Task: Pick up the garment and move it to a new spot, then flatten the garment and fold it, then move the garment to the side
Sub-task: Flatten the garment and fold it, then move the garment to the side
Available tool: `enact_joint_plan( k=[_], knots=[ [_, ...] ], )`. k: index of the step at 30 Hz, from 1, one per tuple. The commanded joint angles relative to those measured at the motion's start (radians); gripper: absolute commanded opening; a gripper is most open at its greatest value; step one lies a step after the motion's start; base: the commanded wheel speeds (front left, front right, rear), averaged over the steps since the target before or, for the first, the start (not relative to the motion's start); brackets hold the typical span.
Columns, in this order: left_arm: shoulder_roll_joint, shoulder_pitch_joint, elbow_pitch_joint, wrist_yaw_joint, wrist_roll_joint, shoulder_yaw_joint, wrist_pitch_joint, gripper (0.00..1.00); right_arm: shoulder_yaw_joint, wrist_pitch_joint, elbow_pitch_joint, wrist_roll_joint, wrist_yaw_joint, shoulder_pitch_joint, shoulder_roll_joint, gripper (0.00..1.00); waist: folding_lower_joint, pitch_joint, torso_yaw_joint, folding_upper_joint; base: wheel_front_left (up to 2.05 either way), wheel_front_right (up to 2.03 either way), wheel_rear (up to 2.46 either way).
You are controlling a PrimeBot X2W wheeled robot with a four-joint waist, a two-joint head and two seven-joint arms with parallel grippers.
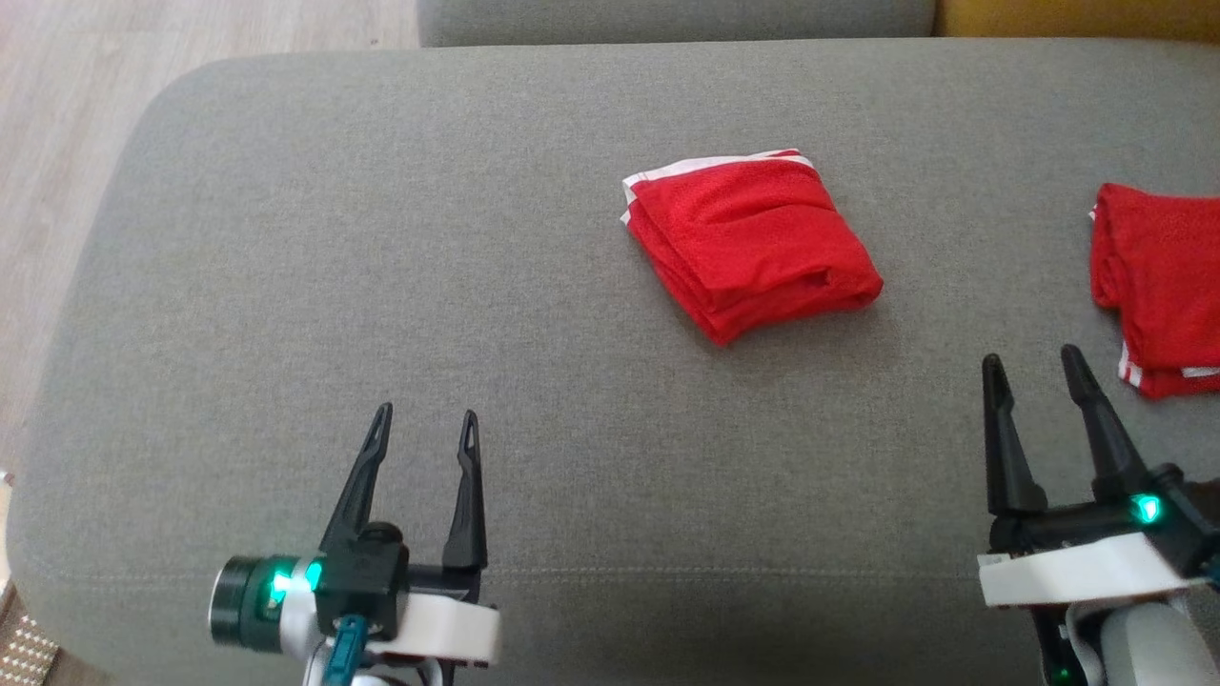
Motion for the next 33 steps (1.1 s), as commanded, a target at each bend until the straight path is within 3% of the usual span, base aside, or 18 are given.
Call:
enact_joint_plan(
  k=[1,21,27,33],
  knots=[
    [-0.002,-0.026,-0.029,0.007,0.006,0.037,-0.005,1.0,0.02,-0.011,-0.031,-0.003,0.003,-0.017,-0.003,1.0,0.0001,0.001,0.0,-0.0001,0.0,0.0,0.0],
    [-0.008,-0.041,-0.009,0.004,0.007,0.03,-0.005,1.0,0.027,-0.011,0.009,-0.003,0.003,-0.039,-0.007,1.0,0.0001,0.016,0.029,-0.0001,0.0,0.0,0.0],
    [-0.013,-0.071,-0.012,-0.007,0.015,0.01,-0.005,1.0,0.083,0.021,0.192,0.056,0.003,-0.222,-0.06,1.0,0.0001,0.059,0.055,-0.0001,0.0,0.0,0.0],
    [-0.028,-0.13,-0.008,-0.026,0.022,-0.036,-0.005,1.0,0.151,0.218,0.391,0.22,0.003,-0.484,-0.164,1.0,0.0001,0.13,0.106,-0.0001,0.0,0.0,0.0]
  ],
)
